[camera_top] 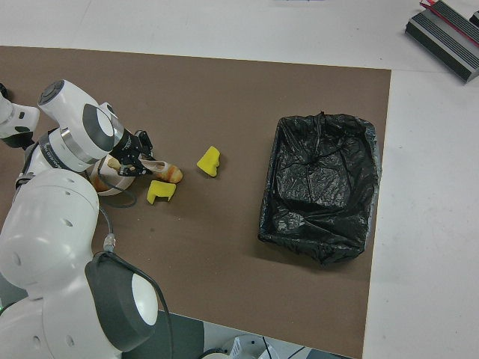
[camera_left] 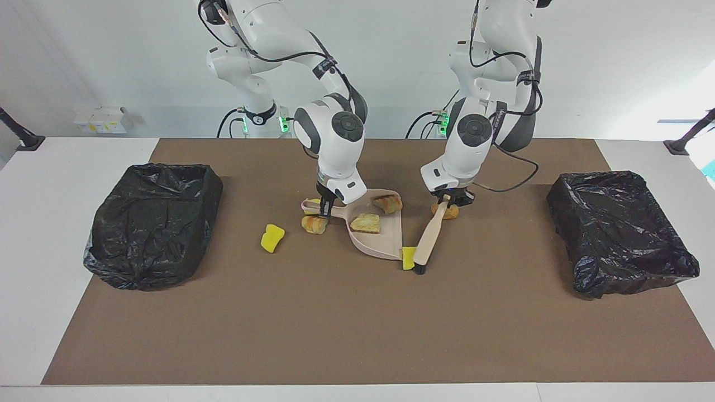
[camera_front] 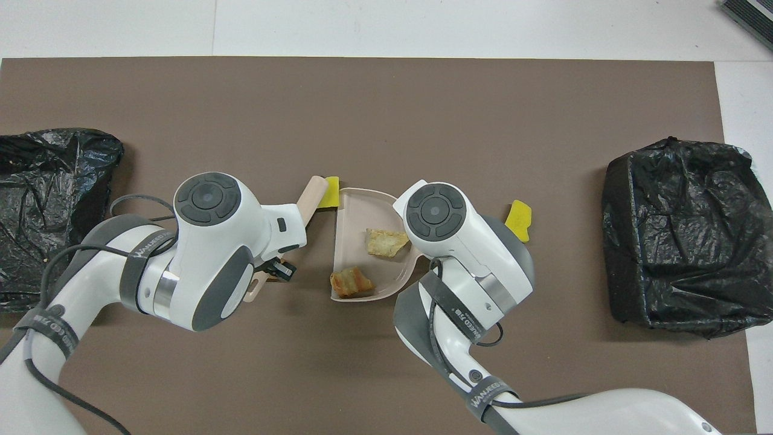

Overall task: Sweep and dump trash in bin
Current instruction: 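Sweep the bread pieces with the left gripper's brush into the held dustpan, then sweep the remaining bread chunk with the brush into the dustpan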

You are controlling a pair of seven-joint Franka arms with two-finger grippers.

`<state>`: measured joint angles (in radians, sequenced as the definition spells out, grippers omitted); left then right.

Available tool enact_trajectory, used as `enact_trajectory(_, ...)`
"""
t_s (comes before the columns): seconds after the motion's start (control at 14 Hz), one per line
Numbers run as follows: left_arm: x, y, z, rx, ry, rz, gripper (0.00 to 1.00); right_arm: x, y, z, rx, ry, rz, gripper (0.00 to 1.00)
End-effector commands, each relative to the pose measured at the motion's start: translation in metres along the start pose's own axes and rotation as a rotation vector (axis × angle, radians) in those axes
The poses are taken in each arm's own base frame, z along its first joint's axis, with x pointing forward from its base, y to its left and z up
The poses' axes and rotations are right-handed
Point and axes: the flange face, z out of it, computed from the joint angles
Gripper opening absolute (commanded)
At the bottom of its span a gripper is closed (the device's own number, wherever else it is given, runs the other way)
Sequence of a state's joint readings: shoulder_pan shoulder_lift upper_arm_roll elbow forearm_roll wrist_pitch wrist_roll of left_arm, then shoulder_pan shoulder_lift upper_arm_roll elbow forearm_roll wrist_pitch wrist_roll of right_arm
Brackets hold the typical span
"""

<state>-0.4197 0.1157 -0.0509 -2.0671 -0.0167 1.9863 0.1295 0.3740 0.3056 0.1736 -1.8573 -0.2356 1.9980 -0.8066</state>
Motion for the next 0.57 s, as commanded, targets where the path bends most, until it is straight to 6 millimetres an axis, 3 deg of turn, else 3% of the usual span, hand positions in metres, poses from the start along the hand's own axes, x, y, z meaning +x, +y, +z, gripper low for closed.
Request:
enact_trajectory(0.0,-0.024,0.033,-0.014,-0.035,-0.045,0.042,0.00,-0.002,-0.001,0.002,-0.005,-0.036,0.012,0.00)
enact_trajectory(0.14,-0.048,0.045,-0.041,-0.072,-0.084,0.051,0.00,-0.001,-0.001,0.002,-0.006,-0.034,0.014,0.00)
enact_trajectory(0.29,-0.072,0.036,-0.070,-0.095,-0.091,0.032,0.00,-0.002,-0.001,0.002,-0.005,-0.036,0.014,0.00)
enact_trajectory(0.5,-0.106,0.008,-0.084,-0.109,-0.192,-0.205,0.00,-0.002,-0.001,0.002,-0.006,-0.034,0.014,0.00)
